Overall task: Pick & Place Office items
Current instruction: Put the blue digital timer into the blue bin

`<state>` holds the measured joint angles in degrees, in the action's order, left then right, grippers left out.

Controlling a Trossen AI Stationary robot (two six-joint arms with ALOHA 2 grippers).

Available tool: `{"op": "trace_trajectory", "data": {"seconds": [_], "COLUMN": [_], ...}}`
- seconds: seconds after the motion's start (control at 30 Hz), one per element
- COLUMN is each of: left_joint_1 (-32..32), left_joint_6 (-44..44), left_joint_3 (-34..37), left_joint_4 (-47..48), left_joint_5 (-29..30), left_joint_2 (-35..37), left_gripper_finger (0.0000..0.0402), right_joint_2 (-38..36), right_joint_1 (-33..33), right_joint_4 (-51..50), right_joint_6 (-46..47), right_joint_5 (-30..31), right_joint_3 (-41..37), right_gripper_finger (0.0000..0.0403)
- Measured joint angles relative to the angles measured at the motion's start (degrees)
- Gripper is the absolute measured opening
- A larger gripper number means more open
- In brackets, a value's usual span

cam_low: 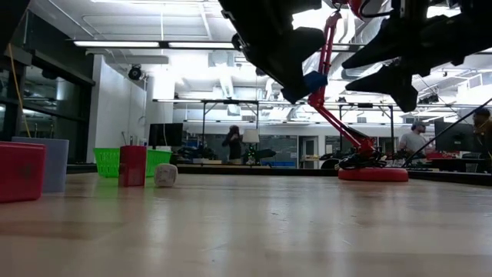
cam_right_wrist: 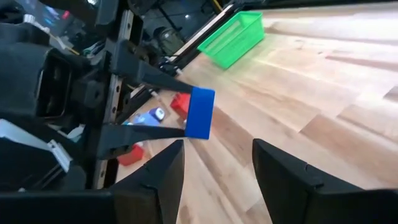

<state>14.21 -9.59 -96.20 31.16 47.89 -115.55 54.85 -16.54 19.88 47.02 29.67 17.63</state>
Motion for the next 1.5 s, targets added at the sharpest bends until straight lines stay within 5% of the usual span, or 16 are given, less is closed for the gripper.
{"op": "trace_trajectory", "data": {"seconds": [0.47,1.5], "left_joint_1": [-2.41,-2.79], "left_joint_6": [7.52,13.47], "left_joint_3": [-0.09,-0.04], "left_joint_4": [-4.88,-10.67], "left_joint_5": [-1.02,-2.48], "left_joint_2": [-0.39,-2.45], "left_gripper_finger": [0.0149,0.0149], "right_joint_2": [5.56,6.45], "right_joint_1": [6.51,9.19], "right_joint_4": [5.08,6.44], "right_joint_6": [-1.41,-2.29], "right_joint_5": [-7.47,-9.25], "right_joint_3": [-0.02,-0.01], "right_gripper_finger": [0.0176,0.017]}}
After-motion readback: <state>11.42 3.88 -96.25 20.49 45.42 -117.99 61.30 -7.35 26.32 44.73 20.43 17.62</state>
